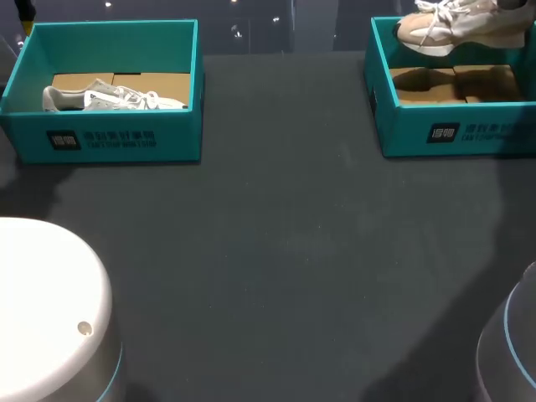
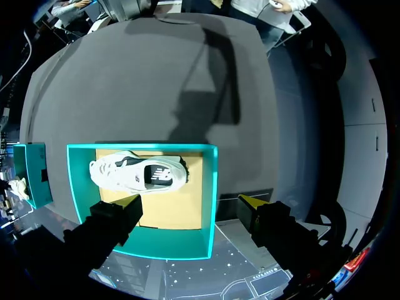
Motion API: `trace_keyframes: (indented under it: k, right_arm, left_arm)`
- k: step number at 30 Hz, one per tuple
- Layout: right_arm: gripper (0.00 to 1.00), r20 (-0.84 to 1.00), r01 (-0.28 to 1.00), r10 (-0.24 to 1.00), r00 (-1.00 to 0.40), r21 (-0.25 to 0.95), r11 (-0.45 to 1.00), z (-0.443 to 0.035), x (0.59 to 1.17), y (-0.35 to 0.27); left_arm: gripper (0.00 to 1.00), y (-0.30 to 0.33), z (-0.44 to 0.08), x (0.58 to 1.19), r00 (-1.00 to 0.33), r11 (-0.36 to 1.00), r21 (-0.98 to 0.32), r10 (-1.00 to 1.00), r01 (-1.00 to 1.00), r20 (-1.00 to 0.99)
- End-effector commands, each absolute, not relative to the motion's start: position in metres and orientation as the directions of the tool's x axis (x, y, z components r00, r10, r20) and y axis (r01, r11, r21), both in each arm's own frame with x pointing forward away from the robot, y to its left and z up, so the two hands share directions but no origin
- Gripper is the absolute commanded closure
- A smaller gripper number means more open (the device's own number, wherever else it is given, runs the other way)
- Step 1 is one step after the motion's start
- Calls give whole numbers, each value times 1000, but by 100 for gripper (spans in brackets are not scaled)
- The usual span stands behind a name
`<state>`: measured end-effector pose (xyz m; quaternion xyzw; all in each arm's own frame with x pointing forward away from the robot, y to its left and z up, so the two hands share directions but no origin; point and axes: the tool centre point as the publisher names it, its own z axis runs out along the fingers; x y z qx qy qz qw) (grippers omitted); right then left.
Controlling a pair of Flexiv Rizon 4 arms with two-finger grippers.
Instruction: Take the shoe out of the shoebox, open the shoe tongue, remove and reinsert the insole, then place the shoe into the shoebox
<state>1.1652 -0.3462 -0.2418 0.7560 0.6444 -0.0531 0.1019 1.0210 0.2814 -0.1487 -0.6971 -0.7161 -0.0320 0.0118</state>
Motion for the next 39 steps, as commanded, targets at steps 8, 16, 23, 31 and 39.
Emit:
trace_keyframes:
  k: [8,16,23,31,39]
  right_arm:
    - [100,-192,982,968,163,122,-142,-211,1133,-343]
    - [100,-191,984,972,136,138,-110,-176,1116,-333]
    - [100,-213,984,971,107,165,-72,-150,1093,-319]
    - [100,-222,983,972,82,178,-42,-139,1047,-290]
    - [100,-229,979,968,103,198,-58,-127,984,-241]
  left_arm:
    - [0,282,-148,1020,-27,25,32,998,999,64]
    - [0,282,-148,1020,-27,25,32,998,999,64]
    - [0,282,-148,1020,-27,25,32,998,999,64]
    - [0,282,-148,1020,-27,25,32,998,999,64]
    - [0,282,-148,1020,-27,25,32,998,999,64]
